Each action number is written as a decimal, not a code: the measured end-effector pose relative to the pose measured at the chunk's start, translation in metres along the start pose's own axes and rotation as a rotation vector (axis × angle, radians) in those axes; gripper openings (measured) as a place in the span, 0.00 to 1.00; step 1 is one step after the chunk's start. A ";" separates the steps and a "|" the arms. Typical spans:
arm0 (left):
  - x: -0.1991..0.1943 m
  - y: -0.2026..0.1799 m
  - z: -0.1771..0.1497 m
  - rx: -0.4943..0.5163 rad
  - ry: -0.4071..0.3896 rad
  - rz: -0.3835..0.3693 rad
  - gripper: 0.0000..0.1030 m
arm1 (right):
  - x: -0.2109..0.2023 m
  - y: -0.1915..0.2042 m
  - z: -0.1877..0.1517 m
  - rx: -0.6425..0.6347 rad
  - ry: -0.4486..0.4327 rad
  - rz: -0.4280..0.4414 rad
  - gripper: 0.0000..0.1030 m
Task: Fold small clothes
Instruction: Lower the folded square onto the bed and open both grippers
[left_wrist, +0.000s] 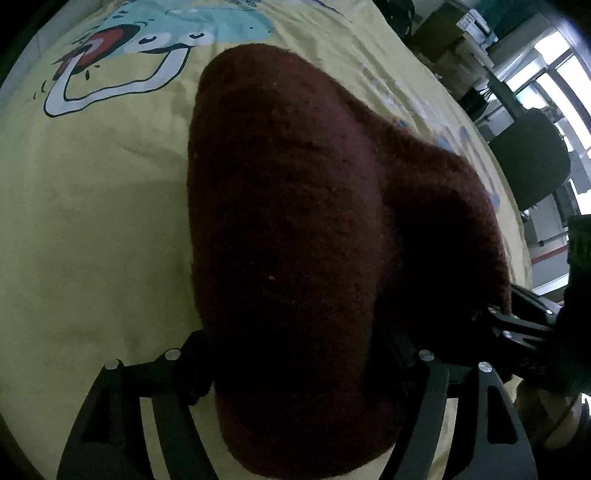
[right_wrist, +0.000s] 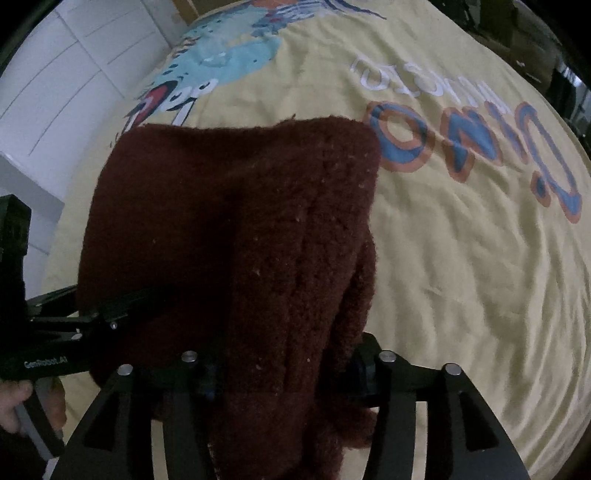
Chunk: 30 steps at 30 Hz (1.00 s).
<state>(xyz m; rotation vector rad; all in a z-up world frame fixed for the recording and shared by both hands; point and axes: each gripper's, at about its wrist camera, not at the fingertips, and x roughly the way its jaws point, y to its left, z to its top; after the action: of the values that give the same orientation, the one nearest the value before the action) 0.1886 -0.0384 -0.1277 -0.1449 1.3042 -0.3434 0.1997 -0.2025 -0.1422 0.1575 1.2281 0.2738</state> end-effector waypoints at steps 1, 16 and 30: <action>-0.001 -0.001 0.002 0.000 0.000 0.010 0.69 | 0.000 -0.002 -0.001 -0.004 -0.003 -0.003 0.55; -0.060 -0.007 0.000 0.034 -0.132 0.092 0.99 | -0.062 0.008 -0.009 -0.067 -0.108 -0.087 0.99; -0.013 0.021 -0.021 0.034 -0.104 0.180 1.00 | -0.023 -0.039 -0.036 -0.013 -0.093 -0.159 1.00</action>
<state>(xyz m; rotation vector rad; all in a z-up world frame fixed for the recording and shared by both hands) 0.1690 -0.0126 -0.1278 -0.0161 1.1983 -0.2020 0.1637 -0.2474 -0.1435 0.0597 1.1388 0.1349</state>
